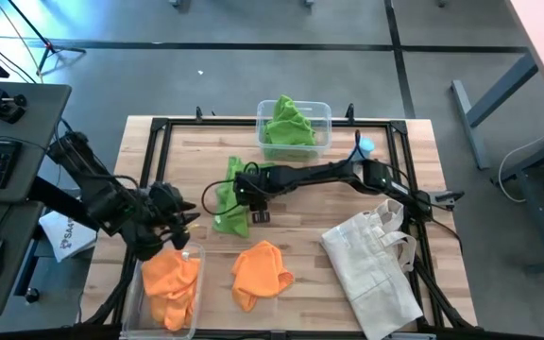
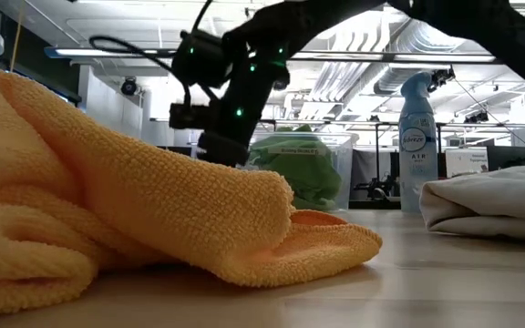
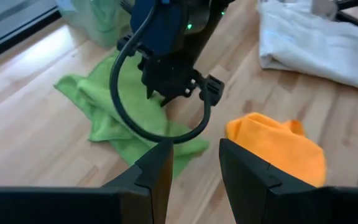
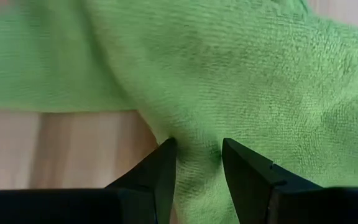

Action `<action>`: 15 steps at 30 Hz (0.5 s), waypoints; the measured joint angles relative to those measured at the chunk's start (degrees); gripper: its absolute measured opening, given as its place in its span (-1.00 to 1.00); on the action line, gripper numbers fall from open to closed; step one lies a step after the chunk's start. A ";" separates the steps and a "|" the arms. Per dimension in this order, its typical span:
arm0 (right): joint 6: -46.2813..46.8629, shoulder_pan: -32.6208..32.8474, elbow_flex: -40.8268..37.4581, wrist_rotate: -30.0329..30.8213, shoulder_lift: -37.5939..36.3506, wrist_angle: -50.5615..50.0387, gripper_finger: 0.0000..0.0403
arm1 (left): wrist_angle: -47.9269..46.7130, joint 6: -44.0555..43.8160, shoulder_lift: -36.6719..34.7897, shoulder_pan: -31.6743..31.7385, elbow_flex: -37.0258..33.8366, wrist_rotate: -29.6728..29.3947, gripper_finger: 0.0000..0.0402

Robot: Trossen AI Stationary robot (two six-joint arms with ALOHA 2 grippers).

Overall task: Sort microfiber towel by color & place in baskets
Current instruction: Put the green microfiber towel into the top transparent bin

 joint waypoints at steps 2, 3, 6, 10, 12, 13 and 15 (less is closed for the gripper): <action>-0.12 -0.49 0.00 0.02 0.61 -0.01 -0.37 | 0.34 0.86 1.04 1.29 0.00 0.00 -0.39; -0.17 -0.71 0.00 0.04 0.87 -0.02 -0.37 | 0.86 1.47 1.51 1.88 0.00 0.02 -0.39; 0.31 -1.22 0.15 -0.20 1.69 -1.32 -0.47 | 3.30 4.31 2.46 3.81 0.00 0.38 -0.39; 2.83 -1.80 0.31 -0.17 1.78 -6.35 -0.83 | 5.95 9.22 2.89 7.09 0.00 3.64 -0.39; 4.37 -2.21 0.30 -0.29 1.30 -8.74 -0.95 | 5.86 11.37 2.92 9.00 0.00 5.26 -0.39; 5.32 -2.42 0.24 -0.37 1.07 -10.53 -0.94 | 5.88 12.60 2.91 9.94 0.00 5.83 -0.39; 7.68 -2.67 0.05 -0.85 0.12 -12.91 -0.91 | 5.90 15.36 2.90 11.99 0.00 6.72 -0.39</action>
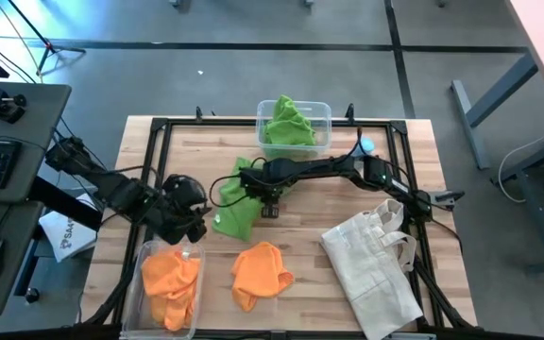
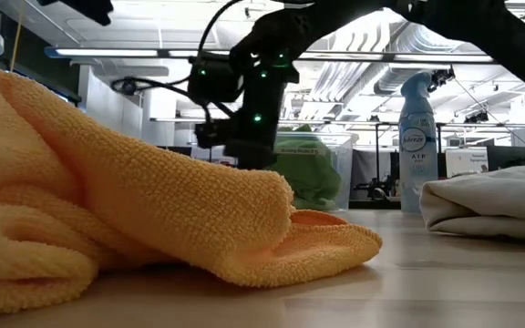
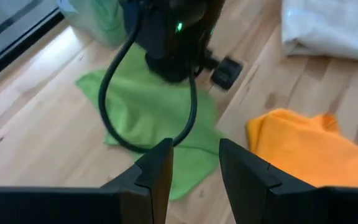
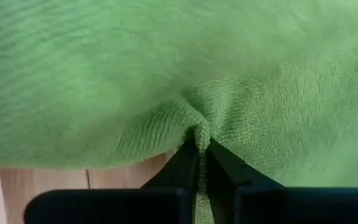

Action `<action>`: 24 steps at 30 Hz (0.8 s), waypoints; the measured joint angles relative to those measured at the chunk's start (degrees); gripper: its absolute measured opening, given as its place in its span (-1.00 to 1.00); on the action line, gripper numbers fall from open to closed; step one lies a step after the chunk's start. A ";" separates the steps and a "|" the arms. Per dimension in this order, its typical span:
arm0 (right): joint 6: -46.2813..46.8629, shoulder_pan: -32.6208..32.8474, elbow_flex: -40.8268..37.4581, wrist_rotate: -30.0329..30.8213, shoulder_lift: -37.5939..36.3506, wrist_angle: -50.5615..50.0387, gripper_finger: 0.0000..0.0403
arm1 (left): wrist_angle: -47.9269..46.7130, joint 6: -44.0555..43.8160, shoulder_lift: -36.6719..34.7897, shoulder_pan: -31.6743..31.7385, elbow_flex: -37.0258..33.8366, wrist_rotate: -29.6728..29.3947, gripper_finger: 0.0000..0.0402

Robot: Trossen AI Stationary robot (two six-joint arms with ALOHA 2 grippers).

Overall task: Sort microfiber towel by color & place in baskets
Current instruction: Put the green microfiber towel into the top transparent bin

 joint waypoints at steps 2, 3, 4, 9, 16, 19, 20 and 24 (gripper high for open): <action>1.88 -0.08 -0.28 -0.33 -1.33 -3.03 -0.93 | -0.02 3.15 -0.02 2.08 0.00 2.00 -0.39; 2.63 -0.08 -0.32 -0.33 -2.18 -3.56 -0.96 | -0.12 4.83 -0.04 3.15 0.00 3.22 -0.39; 3.05 -0.02 -0.32 -0.35 -3.63 -3.66 -0.98 | -0.33 6.64 -0.04 4.18 0.00 4.33 -0.39; 7.95 0.51 -0.13 0.93 -10.87 -6.58 -0.97 | -2.10 15.01 -0.44 8.84 0.00 7.96 -0.39; 14.79 1.75 -0.05 6.59 -22.40 -6.32 -0.99 | -1.31 28.29 -4.55 13.93 0.00 8.54 -0.39; 17.28 2.21 -0.14 10.07 -26.17 -6.11 -0.99 | 3.32 34.67 -7.40 16.57 -1.13 10.78 -0.39; 18.26 2.26 -0.14 11.69 -27.42 -6.07 -0.99 | 6.26 37.19 -8.78 17.67 -2.47 12.60 -0.39; 20.70 2.07 -0.12 19.32 -31.85 -5.84 -0.99 | 17.99 43.55 -13.84 22.67 -10.37 20.27 -0.39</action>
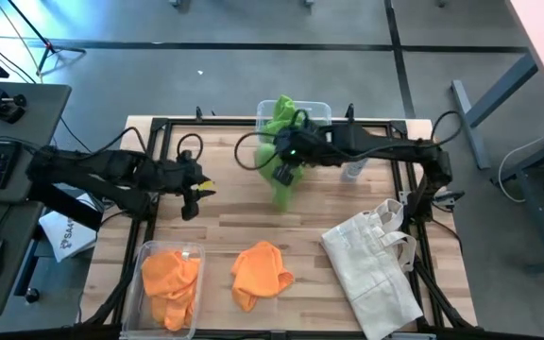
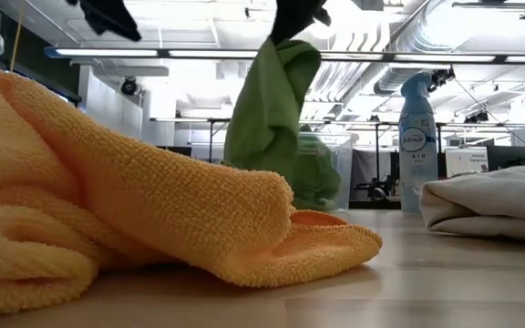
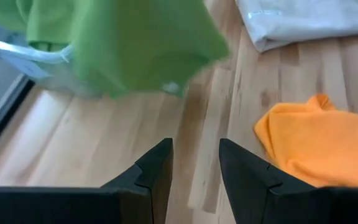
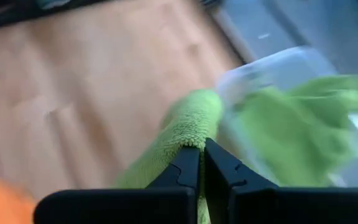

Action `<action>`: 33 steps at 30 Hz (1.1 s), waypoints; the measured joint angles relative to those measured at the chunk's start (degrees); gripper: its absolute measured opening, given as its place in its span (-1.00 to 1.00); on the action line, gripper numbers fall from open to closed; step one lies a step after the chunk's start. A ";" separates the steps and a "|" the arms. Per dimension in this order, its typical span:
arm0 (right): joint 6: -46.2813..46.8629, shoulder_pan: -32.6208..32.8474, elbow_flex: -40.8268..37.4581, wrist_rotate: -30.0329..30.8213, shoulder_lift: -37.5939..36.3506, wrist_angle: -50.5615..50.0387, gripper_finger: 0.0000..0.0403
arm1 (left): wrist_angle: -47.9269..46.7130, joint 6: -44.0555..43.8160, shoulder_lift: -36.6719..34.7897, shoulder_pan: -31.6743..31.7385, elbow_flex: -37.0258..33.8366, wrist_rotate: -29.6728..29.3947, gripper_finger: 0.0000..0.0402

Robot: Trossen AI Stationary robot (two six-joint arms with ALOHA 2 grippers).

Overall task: Sort microfiber towel by color & place in baskets
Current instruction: Put the green microfiber towel into the top transparent bin

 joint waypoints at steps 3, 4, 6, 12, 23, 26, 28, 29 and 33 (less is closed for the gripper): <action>0.39 -0.70 -0.02 6.72 -2.25 -0.04 -1.00 | 4.63 0.52 -2.99 2.71 -5.29 3.19 -0.39; 0.28 -1.07 -0.02 8.76 -3.18 0.13 -1.00 | 5.71 0.53 -3.85 3.32 -6.64 3.71 -0.39; 0.77 -2.03 -0.02 12.89 -5.03 0.50 -1.00 | 6.68 0.92 -5.21 4.34 -8.82 4.19 -0.39; 2.23 -5.49 -0.02 24.78 -9.64 3.53 -1.00 | 7.17 1.47 -7.50 6.37 -10.92 5.71 -0.39; -0.43 -14.37 0.02 13.12 -8.49 12.71 -1.00 | 7.24 6.80 -8.08 10.18 -10.92 6.76 -0.39; 0.54 -16.00 0.02 9.22 -5.51 14.61 -1.00 | 7.21 8.02 -8.06 11.26 -10.92 7.88 -0.39; 2.33 -16.98 0.02 8.18 -3.43 15.49 -1.00 | 7.19 8.79 -8.06 11.96 -10.92 8.66 -0.39; 3.42 -17.52 0.02 7.85 -2.53 15.38 -1.00 | 7.19 9.01 -8.06 12.30 -10.92 8.78 -0.39; 10.06 -20.43 0.02 7.07 1.84 9.40 -1.00 | 7.07 9.38 -8.06 13.45 -10.92 9.74 -0.39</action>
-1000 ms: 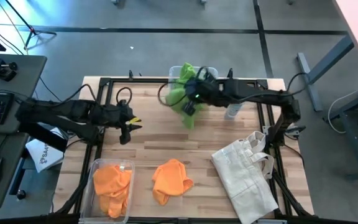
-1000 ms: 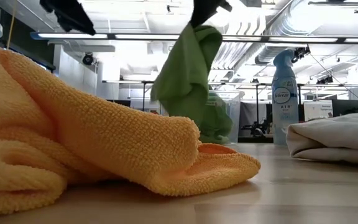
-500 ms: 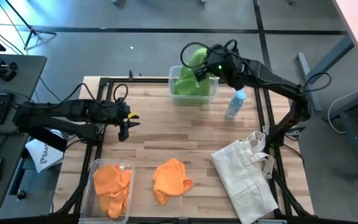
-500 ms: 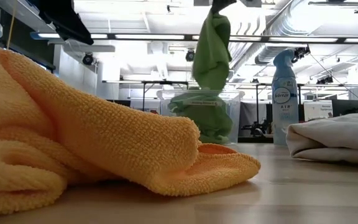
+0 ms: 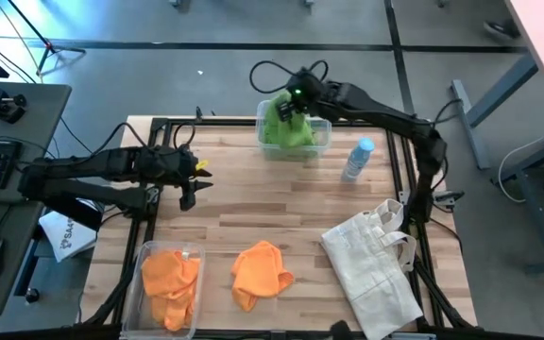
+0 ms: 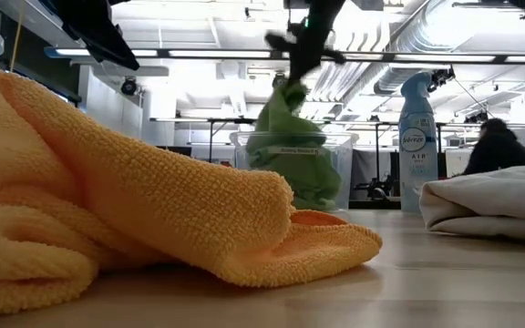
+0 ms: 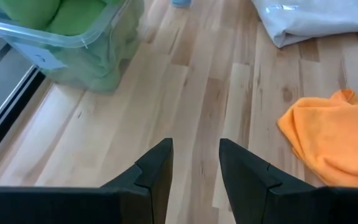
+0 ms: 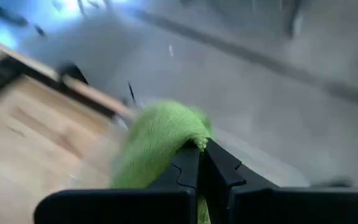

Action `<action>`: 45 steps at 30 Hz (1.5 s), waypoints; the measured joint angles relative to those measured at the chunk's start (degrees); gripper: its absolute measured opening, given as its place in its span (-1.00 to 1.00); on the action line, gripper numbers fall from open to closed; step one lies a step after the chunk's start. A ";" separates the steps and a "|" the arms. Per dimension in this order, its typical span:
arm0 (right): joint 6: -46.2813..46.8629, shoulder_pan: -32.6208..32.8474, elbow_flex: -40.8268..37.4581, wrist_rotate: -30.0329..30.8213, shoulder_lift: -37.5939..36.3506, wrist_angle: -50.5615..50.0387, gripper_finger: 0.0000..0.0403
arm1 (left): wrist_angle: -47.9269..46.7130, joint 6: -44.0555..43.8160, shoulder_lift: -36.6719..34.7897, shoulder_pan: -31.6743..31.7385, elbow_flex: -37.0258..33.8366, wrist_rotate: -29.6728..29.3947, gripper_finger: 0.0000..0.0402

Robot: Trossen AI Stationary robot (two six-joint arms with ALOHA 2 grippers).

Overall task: Sort microfiber towel by color & place in baskets
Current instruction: Put the green microfiber towel into the top transparent bin

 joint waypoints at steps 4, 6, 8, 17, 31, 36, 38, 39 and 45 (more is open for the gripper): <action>8.43 -2.87 -0.04 -8.48 4.22 -1.59 -1.00 | -0.01 0.77 0.00 0.98 0.00 1.73 -0.39; 12.26 -3.70 -0.02 -12.42 6.19 -0.77 -1.00 | -0.03 1.09 0.00 1.43 0.00 2.21 -0.39; 15.04 -4.12 -0.02 -13.19 8.26 -0.97 -1.00 | -0.03 1.02 0.00 1.75 0.00 2.33 -0.39; 21.56 -6.50 0.00 -16.83 16.79 -5.80 -1.00 | -0.10 0.04 0.00 1.82 0.00 2.40 -0.39; 22.11 -8.19 0.36 -21.73 25.86 -7.45 -1.00 | -0.42 -1.95 0.00 1.82 0.00 2.41 -0.39; 21.82 -8.28 0.35 -22.17 27.46 -7.02 -1.00 | -0.72 -2.37 0.00 1.82 0.00 2.41 -0.39; 21.84 -8.28 0.32 -22.14 27.58 -6.92 -1.00 | -1.40 -2.38 0.00 1.82 0.00 2.41 -0.39; 21.80 -8.28 0.27 -22.16 27.58 -6.61 -1.00 | -1.66 -2.38 0.00 1.82 0.00 2.41 -0.39; 21.57 -8.15 2.53 -22.10 27.44 -7.58 -0.94 | -2.23 -2.36 0.00 1.82 0.00 2.40 -0.39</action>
